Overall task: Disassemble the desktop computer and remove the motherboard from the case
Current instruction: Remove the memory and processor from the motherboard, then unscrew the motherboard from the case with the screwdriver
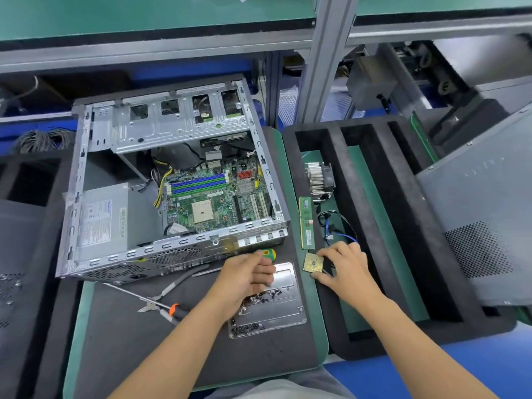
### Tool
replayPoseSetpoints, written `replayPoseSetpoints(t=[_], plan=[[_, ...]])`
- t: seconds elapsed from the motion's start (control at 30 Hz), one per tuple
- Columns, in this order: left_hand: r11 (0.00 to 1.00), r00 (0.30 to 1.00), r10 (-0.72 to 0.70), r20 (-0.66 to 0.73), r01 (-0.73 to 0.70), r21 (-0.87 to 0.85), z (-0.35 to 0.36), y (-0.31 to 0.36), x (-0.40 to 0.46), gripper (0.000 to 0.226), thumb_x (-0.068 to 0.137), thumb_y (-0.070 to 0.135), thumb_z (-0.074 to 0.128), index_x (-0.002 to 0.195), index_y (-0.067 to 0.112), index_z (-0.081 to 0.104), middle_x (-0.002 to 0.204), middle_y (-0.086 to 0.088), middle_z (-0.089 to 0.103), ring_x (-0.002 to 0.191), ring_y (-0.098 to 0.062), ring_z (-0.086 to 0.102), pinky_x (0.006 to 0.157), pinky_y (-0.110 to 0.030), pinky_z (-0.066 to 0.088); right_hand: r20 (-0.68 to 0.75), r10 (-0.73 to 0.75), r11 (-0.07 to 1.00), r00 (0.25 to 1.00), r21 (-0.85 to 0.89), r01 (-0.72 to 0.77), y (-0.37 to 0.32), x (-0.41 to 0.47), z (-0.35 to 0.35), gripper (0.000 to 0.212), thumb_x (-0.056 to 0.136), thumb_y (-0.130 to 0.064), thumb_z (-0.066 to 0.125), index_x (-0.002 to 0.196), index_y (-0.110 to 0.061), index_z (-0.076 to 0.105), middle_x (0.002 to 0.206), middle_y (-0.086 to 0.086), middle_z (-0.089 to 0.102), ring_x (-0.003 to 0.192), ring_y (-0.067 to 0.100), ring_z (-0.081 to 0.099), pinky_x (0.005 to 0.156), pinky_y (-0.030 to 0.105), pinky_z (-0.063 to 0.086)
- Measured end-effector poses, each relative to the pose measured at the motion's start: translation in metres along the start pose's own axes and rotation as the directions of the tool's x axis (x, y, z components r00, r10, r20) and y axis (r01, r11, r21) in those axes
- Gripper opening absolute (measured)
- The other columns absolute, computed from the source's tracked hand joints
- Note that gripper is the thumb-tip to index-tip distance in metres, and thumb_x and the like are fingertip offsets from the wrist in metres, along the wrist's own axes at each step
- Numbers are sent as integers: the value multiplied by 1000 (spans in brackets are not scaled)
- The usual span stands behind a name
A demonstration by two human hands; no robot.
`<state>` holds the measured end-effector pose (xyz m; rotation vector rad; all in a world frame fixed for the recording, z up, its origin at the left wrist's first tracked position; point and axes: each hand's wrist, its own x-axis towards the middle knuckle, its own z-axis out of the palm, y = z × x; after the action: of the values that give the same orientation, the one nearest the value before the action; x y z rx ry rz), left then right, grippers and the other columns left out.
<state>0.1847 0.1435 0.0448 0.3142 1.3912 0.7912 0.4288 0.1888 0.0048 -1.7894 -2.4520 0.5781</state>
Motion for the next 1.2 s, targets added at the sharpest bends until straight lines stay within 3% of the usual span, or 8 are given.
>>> replayPoseSetpoints(t=[0.17,0.27,0.43,0.6,0.7,0.87,1.07,1.2], plan=[[996,1000,-1,-28,3,87,-15,-3,-2,32,98,34,56,93,4,66,82,-13,72,54,-16,59,41,-21,38,21,23,1000,1000,2,-23,-1,-2,1,62,75,-56,74,129,-30,58,109,-8,50,99,16,36,79,31,29],[991,999,32,-23,-29,131,-28,-8,-6,33,98,37,56,91,6,66,75,-8,69,51,-14,55,39,-22,36,-40,3,996,999,86,0,-10,-6,1,53,78,-53,74,123,-29,60,104,-9,48,97,15,37,82,33,32],[981,997,69,-40,-60,183,-50,-14,-18,33,99,37,53,89,9,66,66,-2,64,48,-12,50,39,-20,33,-233,-215,949,948,180,259,-51,-8,4,23,85,-31,73,104,-20,67,92,-10,51,90,13,41,81,37,42],[985,981,102,-163,-76,156,-72,-14,-32,32,99,36,53,79,13,63,58,5,58,43,-10,46,39,-19,28,-264,-399,886,878,135,443,-111,-6,18,16,87,-28,72,95,-15,70,87,-2,59,84,21,51,74,40,46],[988,965,113,-235,-84,130,-92,-16,-38,33,99,36,53,79,13,64,59,4,57,43,-10,47,41,-19,30,-174,-508,832,843,152,533,-147,-10,27,38,84,-56,63,96,-21,69,87,-7,59,88,19,49,73,37,42],[984,921,175,-347,-150,97,-128,-26,-48,33,99,34,52,82,10,65,60,3,60,46,-10,50,45,-20,35,272,-538,835,798,42,549,-192,-18,51,83,70,-82,51,136,-32,41,118,-11,46,109,18,31,92,36,29],[936,829,351,-435,-303,178,-168,-37,-52,36,99,35,52,79,7,65,63,-1,62,51,-12,56,53,-25,45,261,-554,812,790,-39,582,-206,-20,61,50,88,-51,53,131,-27,47,120,-6,50,113,24,34,94,38,27],[742,714,598,-365,-321,588,-194,-43,-57,26,97,39,53,75,32,62,72,12,66,71,-3,60,66,-17,43,129,-505,861,853,142,488,-207,-20,55,40,84,-45,46,118,-26,59,101,-9,54,99,17,39,89,33,33]])
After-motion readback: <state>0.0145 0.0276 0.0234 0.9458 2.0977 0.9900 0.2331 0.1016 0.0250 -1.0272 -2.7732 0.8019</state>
